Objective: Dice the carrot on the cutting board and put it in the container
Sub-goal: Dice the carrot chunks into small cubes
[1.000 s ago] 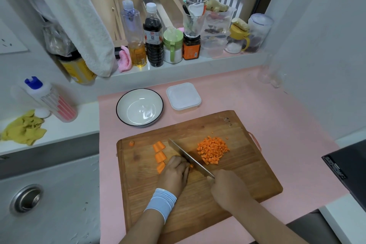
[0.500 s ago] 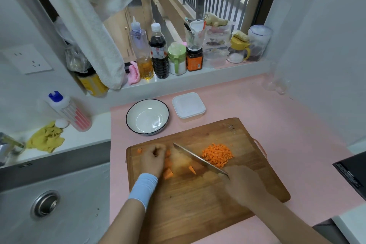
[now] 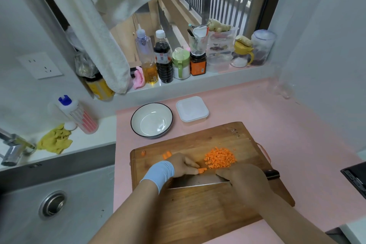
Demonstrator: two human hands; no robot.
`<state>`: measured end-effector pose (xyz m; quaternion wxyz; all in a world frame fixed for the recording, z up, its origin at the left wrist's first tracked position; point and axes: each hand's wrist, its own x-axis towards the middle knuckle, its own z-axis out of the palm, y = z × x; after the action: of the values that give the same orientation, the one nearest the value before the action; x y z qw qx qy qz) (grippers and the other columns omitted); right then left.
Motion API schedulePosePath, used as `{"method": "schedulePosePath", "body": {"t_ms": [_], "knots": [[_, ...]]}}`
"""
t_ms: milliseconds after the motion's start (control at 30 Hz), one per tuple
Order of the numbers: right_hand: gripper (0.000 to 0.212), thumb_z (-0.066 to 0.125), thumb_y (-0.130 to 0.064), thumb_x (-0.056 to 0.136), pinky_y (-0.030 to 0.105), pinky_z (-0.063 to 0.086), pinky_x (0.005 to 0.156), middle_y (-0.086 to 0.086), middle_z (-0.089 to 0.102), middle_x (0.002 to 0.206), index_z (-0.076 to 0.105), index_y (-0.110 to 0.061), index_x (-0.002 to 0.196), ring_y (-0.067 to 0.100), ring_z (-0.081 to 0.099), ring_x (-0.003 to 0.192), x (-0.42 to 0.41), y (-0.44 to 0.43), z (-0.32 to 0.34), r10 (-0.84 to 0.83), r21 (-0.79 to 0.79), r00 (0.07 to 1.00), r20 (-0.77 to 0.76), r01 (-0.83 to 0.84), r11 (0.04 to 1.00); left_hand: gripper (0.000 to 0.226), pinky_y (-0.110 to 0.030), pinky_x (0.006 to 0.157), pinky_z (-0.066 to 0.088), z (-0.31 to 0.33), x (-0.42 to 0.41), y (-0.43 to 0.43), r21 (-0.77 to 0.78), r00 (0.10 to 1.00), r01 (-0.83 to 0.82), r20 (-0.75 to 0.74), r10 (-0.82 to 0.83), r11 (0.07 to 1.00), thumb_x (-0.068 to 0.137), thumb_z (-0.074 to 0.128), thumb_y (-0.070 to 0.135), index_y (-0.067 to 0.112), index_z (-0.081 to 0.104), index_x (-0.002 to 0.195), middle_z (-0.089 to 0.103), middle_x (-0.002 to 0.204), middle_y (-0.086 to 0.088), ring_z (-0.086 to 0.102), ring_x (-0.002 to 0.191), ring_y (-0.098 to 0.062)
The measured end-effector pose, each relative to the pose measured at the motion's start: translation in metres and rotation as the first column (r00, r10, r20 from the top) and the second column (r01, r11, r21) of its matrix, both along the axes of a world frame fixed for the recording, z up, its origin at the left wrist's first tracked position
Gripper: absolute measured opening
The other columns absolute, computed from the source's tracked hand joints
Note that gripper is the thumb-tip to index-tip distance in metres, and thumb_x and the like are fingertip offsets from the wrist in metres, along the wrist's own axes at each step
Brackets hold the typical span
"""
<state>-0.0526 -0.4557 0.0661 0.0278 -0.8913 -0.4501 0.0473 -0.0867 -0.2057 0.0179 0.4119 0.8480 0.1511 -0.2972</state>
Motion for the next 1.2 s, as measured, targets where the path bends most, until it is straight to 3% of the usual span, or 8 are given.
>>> {"method": "schedulePosePath", "body": {"t_ms": [133,367,567,633,733,833,967,1200], "knots": [[0.041,0.074,-0.012,0.062,0.019,0.022,0.044,-0.015,0.055,0.058,0.071,-0.040,0.092,0.005,0.047,0.051,0.000,0.000,-0.010,0.023,0.014,0.999,-0.025,-0.022,1.000,0.024,-0.021,0.096,0.043,-0.005,0.004,-0.001,-0.058,0.994,-0.092,0.050,0.095,0.994,0.080,0.077,0.036,0.032,0.076,0.104,0.072,0.101,0.016,0.061,0.097,-0.002],[0.038,0.051,-0.024,0.092,0.020,0.044,0.063,-0.012,0.067,0.086,0.065,-0.043,0.122,0.007,0.059,0.077,0.002,-0.005,-0.006,-0.065,0.016,0.991,-0.115,0.067,0.998,0.017,-0.027,0.065,0.052,-0.015,0.000,0.020,-0.171,0.945,-0.290,0.104,0.310,0.942,0.078,0.081,0.015,0.022,0.078,0.093,0.067,0.063,-0.003,0.052,0.056,-0.013],[0.026,0.055,-0.038,0.097,0.011,0.034,0.060,-0.019,0.070,0.085,0.069,-0.048,0.117,0.000,0.060,0.075,0.014,-0.010,0.006,-0.259,-0.028,0.914,-0.312,0.263,0.964,0.016,-0.008,0.066,0.046,-0.019,-0.009,0.051,-0.158,0.875,-0.409,0.212,0.435,0.899,0.080,0.080,0.019,0.028,0.077,0.093,0.072,0.079,0.008,0.059,0.070,-0.003],[0.017,0.055,-0.041,0.099,0.012,0.033,0.056,-0.016,0.066,0.075,0.071,-0.045,0.102,0.001,0.059,0.067,0.016,-0.009,0.011,-0.341,-0.069,0.862,-0.375,0.341,0.937,0.014,-0.005,0.062,0.042,-0.022,-0.012,0.054,-0.154,0.844,-0.448,0.251,0.474,0.881,0.082,0.078,0.018,0.028,0.076,0.092,0.066,0.068,0.017,0.056,0.062,0.004],[0.025,0.055,-0.037,0.100,0.015,0.034,0.052,-0.009,0.059,0.063,0.062,-0.034,0.076,0.005,0.056,0.054,0.017,-0.005,0.013,-0.460,-0.074,0.767,-0.448,0.480,0.874,0.014,-0.009,0.060,0.040,-0.026,-0.016,0.045,-0.115,0.873,-0.381,0.282,0.398,0.917,0.085,0.075,0.020,0.030,0.076,0.093,0.055,0.059,0.017,0.047,0.056,0.000],[0.021,0.055,-0.039,0.100,0.019,0.039,0.052,-0.009,0.064,0.069,0.067,-0.027,0.088,0.006,0.062,0.058,0.013,0.006,0.012,-0.533,-0.060,0.686,-0.495,0.585,0.809,0.016,-0.009,0.065,0.042,-0.026,-0.015,0.018,-0.054,0.908,-0.229,0.348,0.233,0.972,0.084,0.074,0.020,0.032,0.075,0.096,0.057,0.066,0.014,0.048,0.060,0.000],[0.021,0.054,-0.038,0.100,0.026,0.045,0.054,-0.006,0.067,0.071,0.066,-0.026,0.087,0.009,0.064,0.061,0.003,0.020,0.009,-0.558,-0.026,0.608,-0.565,0.663,0.748,0.018,-0.016,0.085,0.039,-0.029,-0.008,-0.010,0.116,0.888,-0.055,0.461,-0.005,0.992,0.086,0.070,0.026,0.033,0.073,0.102,0.063,0.090,0.014,0.052,0.091,-0.005],[0.025,0.054,-0.037,0.099,0.027,0.040,0.055,-0.005,0.066,0.071,0.068,-0.025,0.082,0.015,0.064,0.066,-0.008,0.027,0.001,-0.595,-0.020,0.527,-0.607,0.738,0.674,0.035,-0.015,0.098,0.027,-0.045,-0.010,-0.029,0.253,0.858,-0.094,0.511,-0.051,0.963,0.087,0.060,0.031,0.032,0.065,0.122,0.053,0.114,0.015,0.037,0.113,-0.006]]}}
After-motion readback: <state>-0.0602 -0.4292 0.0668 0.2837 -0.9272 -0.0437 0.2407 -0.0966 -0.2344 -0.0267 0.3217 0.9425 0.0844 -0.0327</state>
